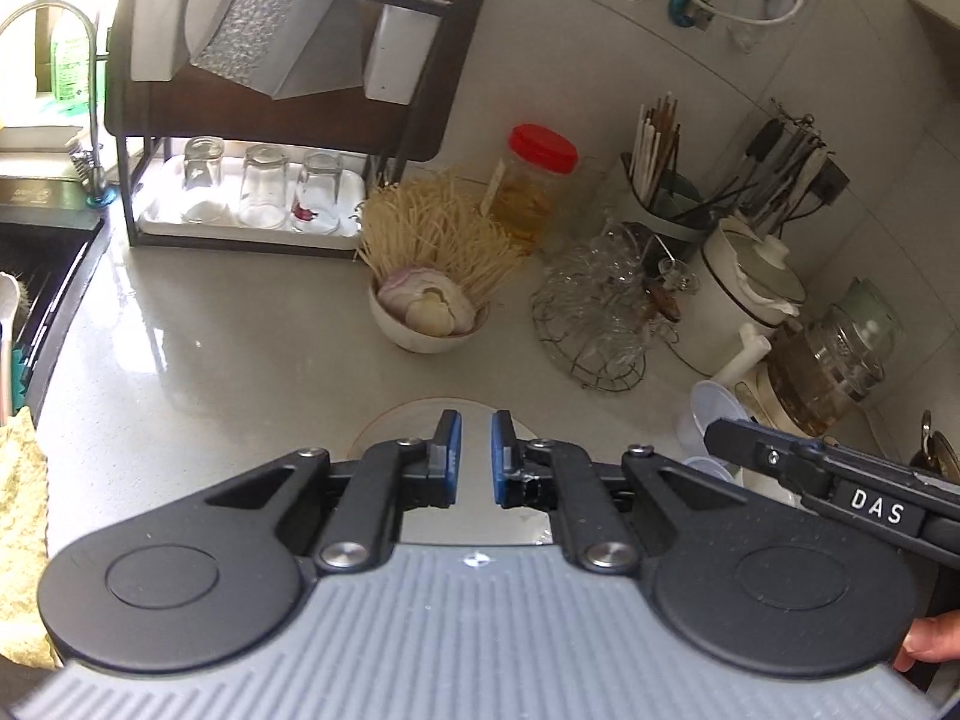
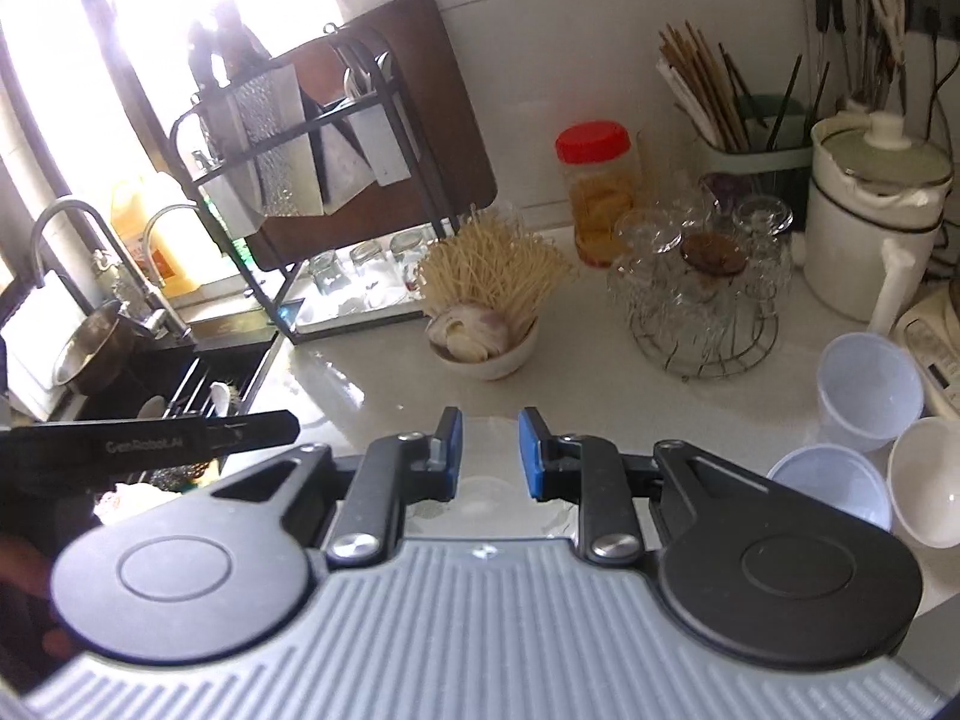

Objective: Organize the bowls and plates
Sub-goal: 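Move both open grippers to the white plastic bowls beside the kettle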

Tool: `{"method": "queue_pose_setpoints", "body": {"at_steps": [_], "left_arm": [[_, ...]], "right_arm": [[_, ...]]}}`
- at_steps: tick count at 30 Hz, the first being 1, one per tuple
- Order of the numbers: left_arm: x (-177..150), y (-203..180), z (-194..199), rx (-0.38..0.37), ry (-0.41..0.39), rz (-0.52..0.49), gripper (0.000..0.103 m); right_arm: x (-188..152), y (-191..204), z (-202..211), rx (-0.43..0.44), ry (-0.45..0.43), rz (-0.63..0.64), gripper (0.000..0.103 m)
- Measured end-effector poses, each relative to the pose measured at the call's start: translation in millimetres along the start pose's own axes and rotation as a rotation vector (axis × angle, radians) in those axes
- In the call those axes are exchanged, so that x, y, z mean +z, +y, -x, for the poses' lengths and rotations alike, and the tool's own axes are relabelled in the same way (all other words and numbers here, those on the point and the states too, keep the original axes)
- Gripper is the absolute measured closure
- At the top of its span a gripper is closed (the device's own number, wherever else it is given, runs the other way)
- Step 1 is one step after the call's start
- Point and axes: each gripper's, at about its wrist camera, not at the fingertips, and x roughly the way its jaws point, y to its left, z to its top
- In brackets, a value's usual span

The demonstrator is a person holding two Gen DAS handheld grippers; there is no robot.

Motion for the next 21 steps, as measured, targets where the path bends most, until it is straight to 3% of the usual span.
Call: {"method": "queue_pose_setpoints", "body": {"at_steps": [2,4,6,9,14,18,21], "left_arm": [[2.2,0.3,-2.3,-0.030,0.006,-0.007,0.088],[6.0,2.5,-8.8,-0.055,0.017,-0.023,0.073],[11.8,3.3,-14.5,-0.067,0.021,-0.059,0.065],[22.2,6.6,-21.9,-0.087,0.030,-0.098,0.061],[37.9,7.1,-39.2,-0.134,0.068,-0.165,0.060],[42.9,-6.4,-57.3,-0.155,0.102,-0.215,0.060],[42.3,-22.5,-73.7,-0.164,0.124,-0.227,0.060]], "right_arm": [[1.0,2.2,-1.2,-0.024,-0.013,-0.007,0.078],[1.7,3.2,-4.0,-0.048,-0.016,-0.030,0.078],[2.5,4.3,-7.9,-0.071,-0.018,-0.054,0.077],[3.2,5.8,-14.4,-0.095,-0.027,-0.096,0.061],[-1.8,4.0,-20.4,-0.161,-0.044,-0.174,0.058],[-8.2,-11.9,-16.6,-0.200,-0.039,-0.234,0.044],[-11.9,-31.0,-13.8,-0.241,-0.047,-0.267,0.016]]}}
